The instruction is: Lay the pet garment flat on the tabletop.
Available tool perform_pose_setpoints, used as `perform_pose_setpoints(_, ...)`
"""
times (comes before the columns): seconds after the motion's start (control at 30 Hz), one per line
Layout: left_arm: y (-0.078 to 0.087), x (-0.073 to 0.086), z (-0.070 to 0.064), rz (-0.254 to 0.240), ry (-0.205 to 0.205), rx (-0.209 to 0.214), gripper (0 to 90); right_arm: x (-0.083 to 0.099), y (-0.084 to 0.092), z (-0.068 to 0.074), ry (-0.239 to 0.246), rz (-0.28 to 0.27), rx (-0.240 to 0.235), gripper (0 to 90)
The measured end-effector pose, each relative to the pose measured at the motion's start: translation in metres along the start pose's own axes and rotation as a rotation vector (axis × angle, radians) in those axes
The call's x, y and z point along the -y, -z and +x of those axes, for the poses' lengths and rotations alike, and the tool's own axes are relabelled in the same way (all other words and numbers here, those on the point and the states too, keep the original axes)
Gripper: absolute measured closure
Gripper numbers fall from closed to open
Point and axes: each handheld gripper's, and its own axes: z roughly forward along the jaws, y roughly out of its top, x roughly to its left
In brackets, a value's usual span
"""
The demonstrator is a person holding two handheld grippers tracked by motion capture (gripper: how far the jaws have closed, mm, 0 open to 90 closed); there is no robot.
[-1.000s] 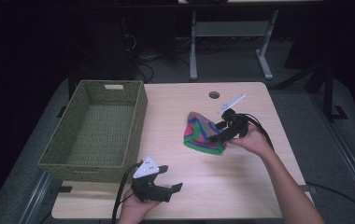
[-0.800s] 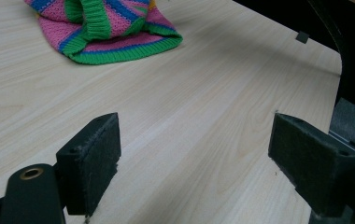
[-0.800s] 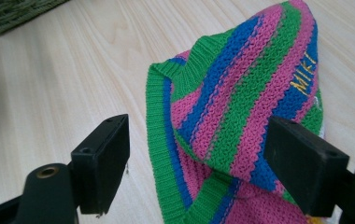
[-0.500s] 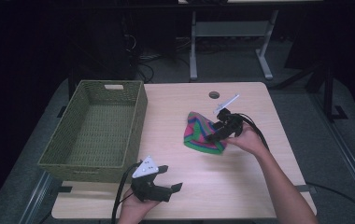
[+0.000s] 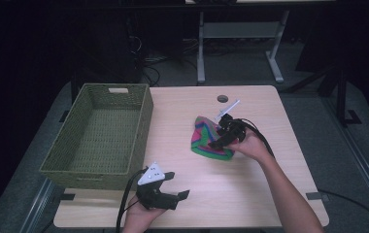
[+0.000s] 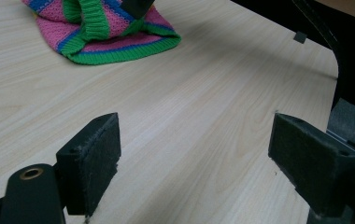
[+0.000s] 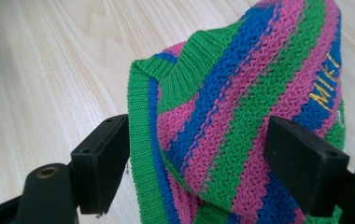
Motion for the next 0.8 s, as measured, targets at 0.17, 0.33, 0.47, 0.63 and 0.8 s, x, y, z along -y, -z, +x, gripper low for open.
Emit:
perform_pose_setpoints(0.17,0.000,0.000,0.001,0.000,0.000,0.000,16.6,0.001,-0.003,0.000,0.002,0.024,0.030,23.5)
perform_pose_setpoints(0.33,-0.001,0.000,0.000,0.001,-0.003,0.003,16.6,0.002,-0.006,-0.002,0.012,0.036,0.054,24.9)
perform_pose_setpoints(0.47,-0.001,0.000,-0.001,0.002,-0.004,0.003,16.6,0.003,-0.009,-0.003,0.012,0.039,0.076,27.5)
perform_pose_setpoints(0.63,-0.001,0.000,-0.001,0.001,-0.002,0.003,16.6,0.004,-0.015,-0.001,0.029,0.042,0.102,28.9)
perform_pose_setpoints(0.8,0.000,-0.001,0.000,-0.006,-0.006,-0.002,16.6,0.005,-0.021,0.001,0.043,0.048,0.114,30.0)
